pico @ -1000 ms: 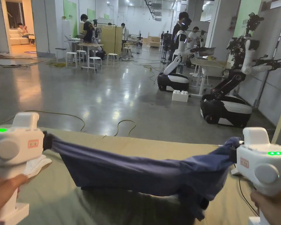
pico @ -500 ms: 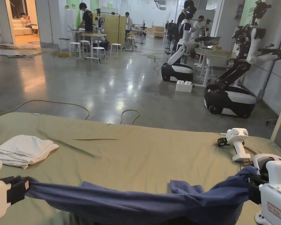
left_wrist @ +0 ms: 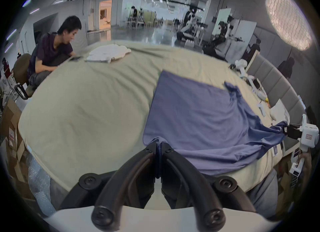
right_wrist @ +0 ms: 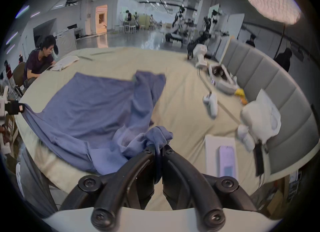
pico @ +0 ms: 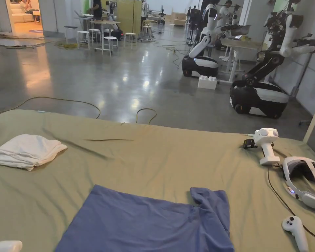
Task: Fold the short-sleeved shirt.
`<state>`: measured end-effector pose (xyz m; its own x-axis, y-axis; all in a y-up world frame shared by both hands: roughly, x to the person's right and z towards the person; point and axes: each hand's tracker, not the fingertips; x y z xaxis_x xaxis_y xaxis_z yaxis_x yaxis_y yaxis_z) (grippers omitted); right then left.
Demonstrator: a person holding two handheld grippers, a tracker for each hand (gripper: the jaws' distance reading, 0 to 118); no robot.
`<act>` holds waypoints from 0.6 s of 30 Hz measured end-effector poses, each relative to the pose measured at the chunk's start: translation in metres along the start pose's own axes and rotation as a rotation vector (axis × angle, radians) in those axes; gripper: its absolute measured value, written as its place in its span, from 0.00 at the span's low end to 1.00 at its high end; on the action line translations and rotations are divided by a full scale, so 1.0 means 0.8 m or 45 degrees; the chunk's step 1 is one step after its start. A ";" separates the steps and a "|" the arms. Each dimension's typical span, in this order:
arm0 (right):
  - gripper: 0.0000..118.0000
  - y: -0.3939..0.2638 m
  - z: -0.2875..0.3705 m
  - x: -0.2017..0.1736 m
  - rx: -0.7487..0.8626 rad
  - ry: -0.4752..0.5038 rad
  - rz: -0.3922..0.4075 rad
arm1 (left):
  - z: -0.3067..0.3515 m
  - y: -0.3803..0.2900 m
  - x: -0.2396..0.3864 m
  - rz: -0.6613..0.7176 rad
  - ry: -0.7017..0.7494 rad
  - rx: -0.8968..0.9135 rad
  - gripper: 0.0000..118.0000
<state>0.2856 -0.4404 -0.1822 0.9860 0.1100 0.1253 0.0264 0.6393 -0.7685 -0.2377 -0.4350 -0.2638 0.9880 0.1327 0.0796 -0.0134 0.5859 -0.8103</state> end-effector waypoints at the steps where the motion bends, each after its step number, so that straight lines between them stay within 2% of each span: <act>1: 0.05 -0.010 -0.008 -0.002 -0.016 -0.006 -0.009 | -0.010 -0.005 0.001 -0.007 0.011 -0.036 0.06; 7: 0.06 -0.041 -0.024 -0.010 -0.068 -0.017 -0.119 | -0.039 -0.025 0.004 -0.001 0.056 -0.112 0.06; 8: 0.08 -0.040 -0.022 -0.011 -0.058 -0.020 -0.132 | -0.040 -0.024 0.004 0.008 0.060 -0.111 0.09; 9: 0.11 -0.038 -0.020 -0.013 -0.047 -0.027 -0.142 | -0.039 -0.021 0.006 0.016 0.073 -0.104 0.17; 10: 0.20 -0.035 -0.016 -0.014 -0.030 -0.030 -0.151 | -0.034 -0.021 0.009 0.015 0.090 -0.086 0.30; 11: 0.45 -0.034 -0.017 -0.010 -0.009 -0.024 -0.159 | -0.031 -0.018 0.011 0.013 0.098 -0.062 0.48; 12: 0.63 -0.028 -0.013 -0.010 0.040 -0.015 -0.165 | -0.027 -0.013 0.014 0.012 0.104 -0.025 0.51; 13: 0.66 -0.022 -0.008 -0.012 0.091 -0.002 -0.166 | -0.021 -0.007 0.017 0.020 0.094 0.021 0.51; 18: 0.65 0.015 0.012 -0.027 0.344 -0.022 -0.101 | 0.005 0.018 0.041 -0.047 0.086 0.268 0.51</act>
<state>0.2627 -0.4281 -0.1881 0.9795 0.0630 0.1911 0.0564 0.8258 -0.5612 -0.2061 -0.4189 -0.2707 0.9964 0.0580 0.0622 -0.0017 0.7445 -0.6676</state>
